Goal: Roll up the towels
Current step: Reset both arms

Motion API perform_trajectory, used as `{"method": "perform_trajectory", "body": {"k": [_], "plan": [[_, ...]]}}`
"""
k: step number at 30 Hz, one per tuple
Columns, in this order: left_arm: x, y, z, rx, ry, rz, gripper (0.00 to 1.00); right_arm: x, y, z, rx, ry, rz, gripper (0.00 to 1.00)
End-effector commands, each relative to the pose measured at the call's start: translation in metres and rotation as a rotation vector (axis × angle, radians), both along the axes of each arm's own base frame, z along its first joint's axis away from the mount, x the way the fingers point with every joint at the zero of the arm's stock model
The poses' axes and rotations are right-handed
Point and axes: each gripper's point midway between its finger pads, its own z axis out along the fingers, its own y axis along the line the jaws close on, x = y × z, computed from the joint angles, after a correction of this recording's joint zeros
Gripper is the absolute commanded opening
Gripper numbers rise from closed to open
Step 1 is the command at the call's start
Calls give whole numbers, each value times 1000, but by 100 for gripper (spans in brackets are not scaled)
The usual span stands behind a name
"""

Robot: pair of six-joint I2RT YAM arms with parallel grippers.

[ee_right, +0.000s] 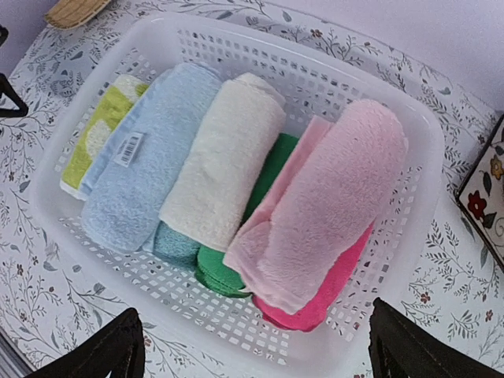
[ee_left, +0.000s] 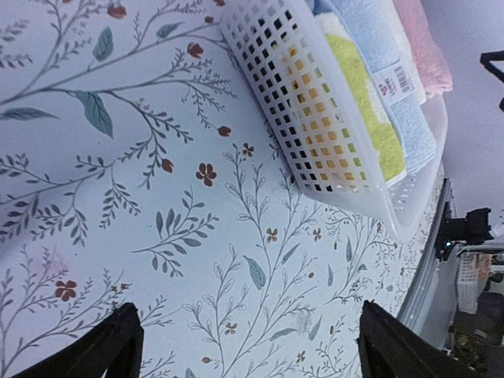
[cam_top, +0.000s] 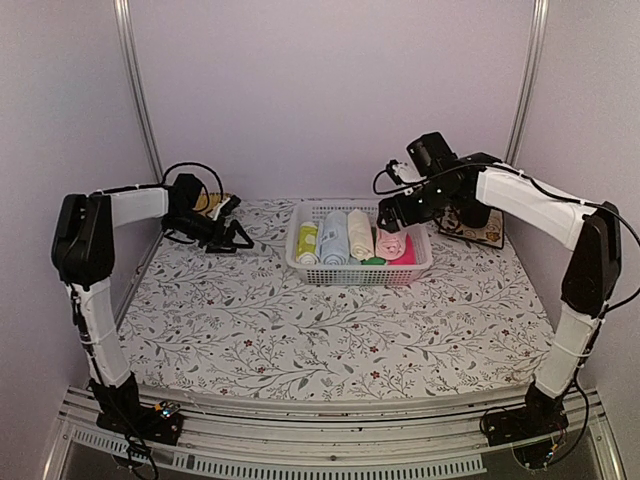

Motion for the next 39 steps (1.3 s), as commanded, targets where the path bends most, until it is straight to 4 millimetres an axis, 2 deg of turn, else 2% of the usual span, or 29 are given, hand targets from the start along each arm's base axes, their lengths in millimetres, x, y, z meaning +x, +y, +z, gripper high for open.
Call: {"method": "perform_trajectory", "body": {"k": [1, 3, 6, 9, 11, 15, 21, 25, 30, 39], "plan": [[17, 22, 37, 153, -291, 57, 97, -22, 0, 20, -86, -226, -98, 99], [15, 36, 46, 233, -389, 97, 97, -35, -6, 24, -56, -278, -150, 99], [11, 63, 62, 376, -558, 168, 97, -58, -12, 33, 79, -305, -167, 99], [-11, 86, 78, 486, -715, 205, 97, -80, -30, 41, 151, -380, -175, 99], [-25, 93, 86, 509, -762, 214, 97, -88, -48, 50, 158, -438, -204, 99], [-52, 100, 103, 493, -799, 248, 97, -98, -79, 51, 106, -474, -275, 99], [-90, 124, 127, 504, -940, 404, 97, -112, -100, 39, 102, -465, -339, 99], [-118, 125, 137, 483, -1005, 409, 97, -122, -111, 31, 123, -473, -368, 99], [-137, 125, 141, 455, -1027, 415, 97, -136, -121, 35, 186, -514, -385, 99], [-143, 134, 150, 484, -1083, 465, 97, -150, -121, 41, 249, -559, -327, 99]]}}
